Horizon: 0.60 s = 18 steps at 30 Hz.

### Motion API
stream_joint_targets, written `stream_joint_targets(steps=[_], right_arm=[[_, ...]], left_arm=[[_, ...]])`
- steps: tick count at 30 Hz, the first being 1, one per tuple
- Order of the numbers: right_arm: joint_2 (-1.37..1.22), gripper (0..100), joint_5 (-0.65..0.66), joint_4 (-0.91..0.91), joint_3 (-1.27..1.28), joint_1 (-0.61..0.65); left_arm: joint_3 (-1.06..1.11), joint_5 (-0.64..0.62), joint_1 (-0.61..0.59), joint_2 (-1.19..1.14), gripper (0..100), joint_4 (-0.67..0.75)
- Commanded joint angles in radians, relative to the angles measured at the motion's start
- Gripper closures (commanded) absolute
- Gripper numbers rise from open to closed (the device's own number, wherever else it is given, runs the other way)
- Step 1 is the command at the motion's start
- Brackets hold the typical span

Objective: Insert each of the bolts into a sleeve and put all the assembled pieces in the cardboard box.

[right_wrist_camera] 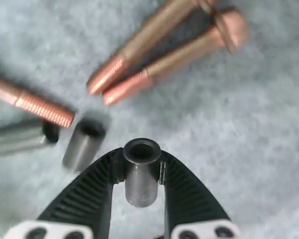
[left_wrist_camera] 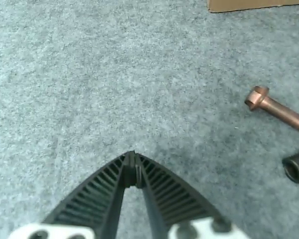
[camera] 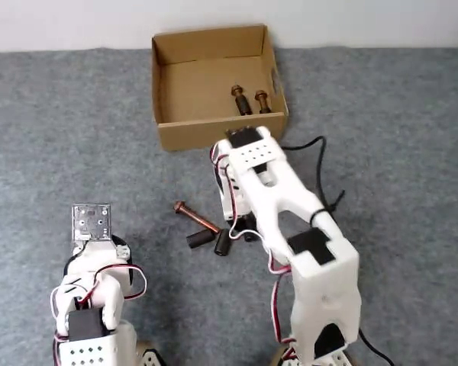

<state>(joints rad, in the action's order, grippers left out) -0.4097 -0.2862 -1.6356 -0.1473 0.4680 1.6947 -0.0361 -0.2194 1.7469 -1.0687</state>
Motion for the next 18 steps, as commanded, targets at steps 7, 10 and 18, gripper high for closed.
stream_joint_targets(steps=[7, 10, 18], right_arm=[[0.417, 99.0, -0.098, -0.156, 0.006, -0.01], [0.565, 99.0, -0.124, -0.14, 0.118, -0.015], [1.073, 99.1, -0.117, -0.005, 0.563, -0.131]], left_arm=[[-0.008, 0.003, -0.003, 0.005, 99, 0.018], [-0.008, 0.003, -0.003, 0.005, 99, 0.017], [-0.008, -0.06, -0.005, 0.005, 99, 0.017]])
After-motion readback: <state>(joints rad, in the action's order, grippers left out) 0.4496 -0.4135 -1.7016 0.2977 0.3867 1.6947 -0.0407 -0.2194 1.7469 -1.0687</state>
